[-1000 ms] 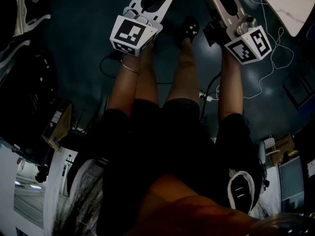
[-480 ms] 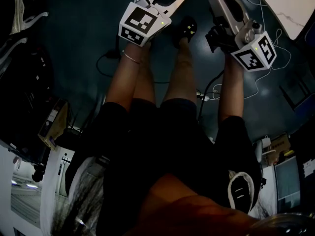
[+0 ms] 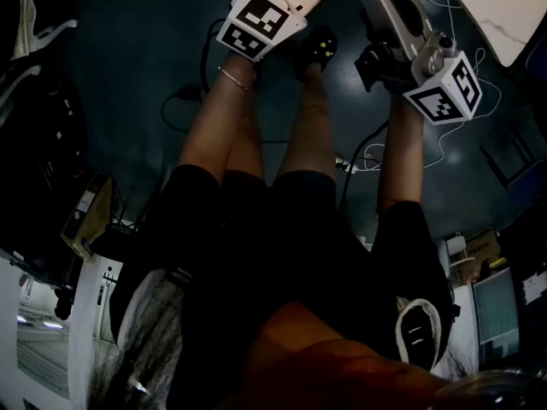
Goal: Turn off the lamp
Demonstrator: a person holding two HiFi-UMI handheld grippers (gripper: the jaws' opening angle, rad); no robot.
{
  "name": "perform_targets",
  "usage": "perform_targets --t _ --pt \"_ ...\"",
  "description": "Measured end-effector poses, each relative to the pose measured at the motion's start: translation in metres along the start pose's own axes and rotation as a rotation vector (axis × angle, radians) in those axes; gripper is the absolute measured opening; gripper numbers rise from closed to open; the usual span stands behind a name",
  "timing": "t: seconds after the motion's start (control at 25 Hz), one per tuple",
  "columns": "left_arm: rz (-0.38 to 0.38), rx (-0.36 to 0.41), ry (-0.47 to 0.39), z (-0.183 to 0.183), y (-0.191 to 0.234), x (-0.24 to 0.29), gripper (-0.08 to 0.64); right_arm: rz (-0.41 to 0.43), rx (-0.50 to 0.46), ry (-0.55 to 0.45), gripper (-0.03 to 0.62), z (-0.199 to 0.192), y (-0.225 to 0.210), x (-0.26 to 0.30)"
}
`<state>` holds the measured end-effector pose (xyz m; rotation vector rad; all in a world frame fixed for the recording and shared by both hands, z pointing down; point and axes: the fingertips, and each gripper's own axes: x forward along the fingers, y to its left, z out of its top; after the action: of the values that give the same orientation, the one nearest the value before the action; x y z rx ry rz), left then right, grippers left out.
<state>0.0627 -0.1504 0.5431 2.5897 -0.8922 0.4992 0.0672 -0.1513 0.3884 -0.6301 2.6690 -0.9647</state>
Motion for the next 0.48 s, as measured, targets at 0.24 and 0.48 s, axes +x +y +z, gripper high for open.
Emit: perform_targets --t 0.24,0.48 --pt "-0.026 0.013 0.058 -0.015 0.001 0.017 0.074 -0.002 -0.003 0.003 0.017 -0.001 -0.001 -0.002" --pt "-0.057 0.006 0.072 -0.019 0.001 0.029 0.074 0.009 -0.002 0.006 0.017 -0.002 0.001 0.000"
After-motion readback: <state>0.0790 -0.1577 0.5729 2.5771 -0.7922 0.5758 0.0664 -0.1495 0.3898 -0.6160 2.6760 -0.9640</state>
